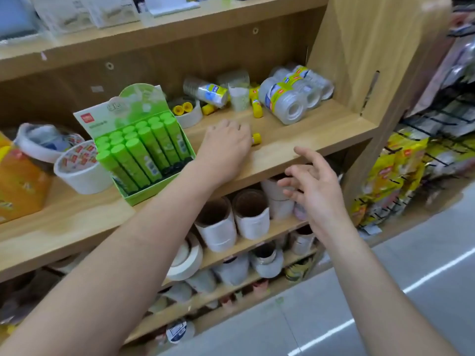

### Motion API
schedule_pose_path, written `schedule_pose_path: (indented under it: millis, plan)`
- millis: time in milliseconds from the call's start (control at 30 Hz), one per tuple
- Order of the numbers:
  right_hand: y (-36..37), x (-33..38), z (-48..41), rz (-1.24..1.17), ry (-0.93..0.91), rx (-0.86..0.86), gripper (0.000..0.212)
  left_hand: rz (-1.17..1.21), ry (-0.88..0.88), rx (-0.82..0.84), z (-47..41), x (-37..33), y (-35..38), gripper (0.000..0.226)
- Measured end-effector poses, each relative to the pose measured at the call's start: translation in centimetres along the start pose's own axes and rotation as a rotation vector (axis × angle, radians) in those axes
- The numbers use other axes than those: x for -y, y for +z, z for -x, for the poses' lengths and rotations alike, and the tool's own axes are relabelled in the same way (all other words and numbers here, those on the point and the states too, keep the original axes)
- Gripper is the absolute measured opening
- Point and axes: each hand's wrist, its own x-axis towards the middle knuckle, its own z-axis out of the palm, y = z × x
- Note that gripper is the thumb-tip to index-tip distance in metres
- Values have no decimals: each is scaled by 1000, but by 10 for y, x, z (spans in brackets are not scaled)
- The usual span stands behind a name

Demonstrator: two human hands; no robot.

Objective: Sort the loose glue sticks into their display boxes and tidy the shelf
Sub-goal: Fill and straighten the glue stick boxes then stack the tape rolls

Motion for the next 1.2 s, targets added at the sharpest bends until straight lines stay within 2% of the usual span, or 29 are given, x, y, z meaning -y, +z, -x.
schedule_pose_path:
  millis: [67,167,267,333,400,533,600,667,767,900,1033,1200]
  plan:
    - [-13,2,1,-27,-2,11,30,111,70,-167,0,-5,8,30]
    - [-33,4,3,-55,9,48,31,345,44,-386,4,-26,-5,34]
    - [-57,4,12,-48,39,138,31,625,81,-470,20,-67,-34,52]
    - [-76,-1,23,-10,61,162,28,863,114,-353,37,-98,-39,62]
    - [-99,-10,40,28,93,96,26,1073,108,-169,57,-126,-20,58]
    - [-150,-42,94,106,180,-154,23,1457,-30,182,97,-185,31,35]
    - [-173,-59,135,105,235,-314,23,1626,-107,439,119,-215,49,33]
    - [-197,-75,185,99,293,-496,22,1707,-90,638,144,-243,64,35]
    - [-232,-94,268,105,396,-801,23,1681,26,848,179,-285,78,36]
    - [-266,-115,388,63,536,-1122,22,1535,246,1003,226,-340,80,40]
    - [-290,-125,491,-39,597,-1321,22,1403,402,1164,263,-406,65,27]
    - [-345,-133,584,-150,585,-1468,22,1313,524,1211,304,-517,40,19]
